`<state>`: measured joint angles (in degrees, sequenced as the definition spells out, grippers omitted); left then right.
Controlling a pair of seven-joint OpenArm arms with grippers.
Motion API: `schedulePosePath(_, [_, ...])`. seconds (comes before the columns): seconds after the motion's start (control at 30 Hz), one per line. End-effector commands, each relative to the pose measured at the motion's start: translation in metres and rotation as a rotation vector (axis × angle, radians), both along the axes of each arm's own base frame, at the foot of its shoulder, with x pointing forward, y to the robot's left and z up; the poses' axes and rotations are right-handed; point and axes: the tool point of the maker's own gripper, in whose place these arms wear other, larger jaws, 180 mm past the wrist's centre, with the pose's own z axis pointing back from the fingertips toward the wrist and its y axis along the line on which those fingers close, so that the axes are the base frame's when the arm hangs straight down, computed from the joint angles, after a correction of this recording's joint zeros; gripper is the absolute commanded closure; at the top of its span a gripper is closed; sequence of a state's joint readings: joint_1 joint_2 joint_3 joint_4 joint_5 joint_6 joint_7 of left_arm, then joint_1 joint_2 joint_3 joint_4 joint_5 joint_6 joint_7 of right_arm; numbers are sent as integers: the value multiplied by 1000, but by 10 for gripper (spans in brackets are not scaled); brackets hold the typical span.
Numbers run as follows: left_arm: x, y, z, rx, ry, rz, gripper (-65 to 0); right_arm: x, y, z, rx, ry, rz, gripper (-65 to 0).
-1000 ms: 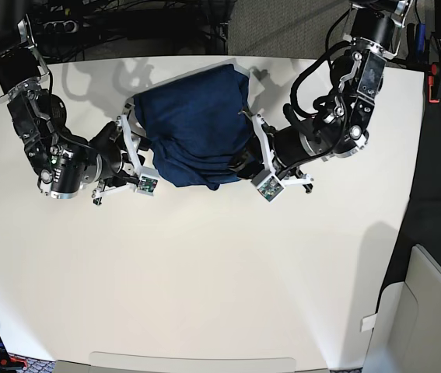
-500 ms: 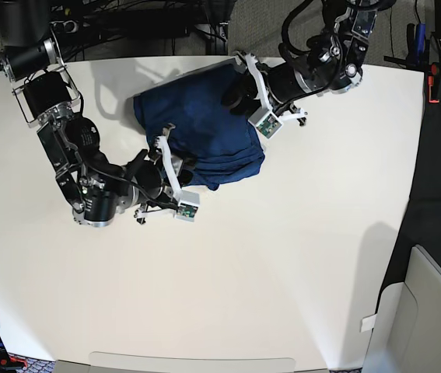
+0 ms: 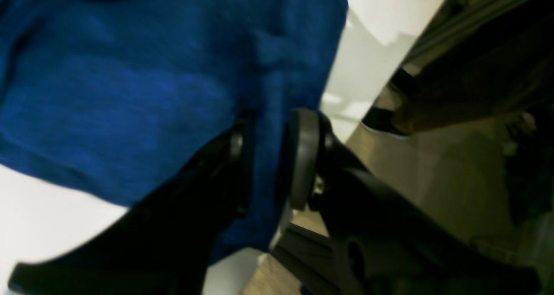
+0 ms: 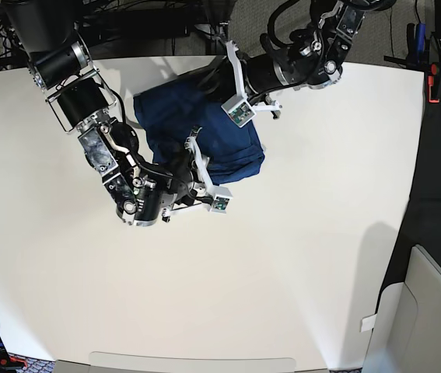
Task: Fold the T-shirt properly
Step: 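Grasp the bundle's sides with both grippers and square it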
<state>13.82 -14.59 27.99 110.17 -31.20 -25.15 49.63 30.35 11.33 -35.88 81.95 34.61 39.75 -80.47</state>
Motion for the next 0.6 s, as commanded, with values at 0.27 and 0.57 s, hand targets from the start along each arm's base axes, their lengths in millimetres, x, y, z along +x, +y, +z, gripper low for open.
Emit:
schedulePosePath(0.27, [-1,-1,-1,-19,6,2,-123,55,1,27,-83,-301,-22,-171])
schedulePosePath(0.57, [-1,-1,1,-21,3,1,-122,88,-3,80,-30,-486,-138,-171])
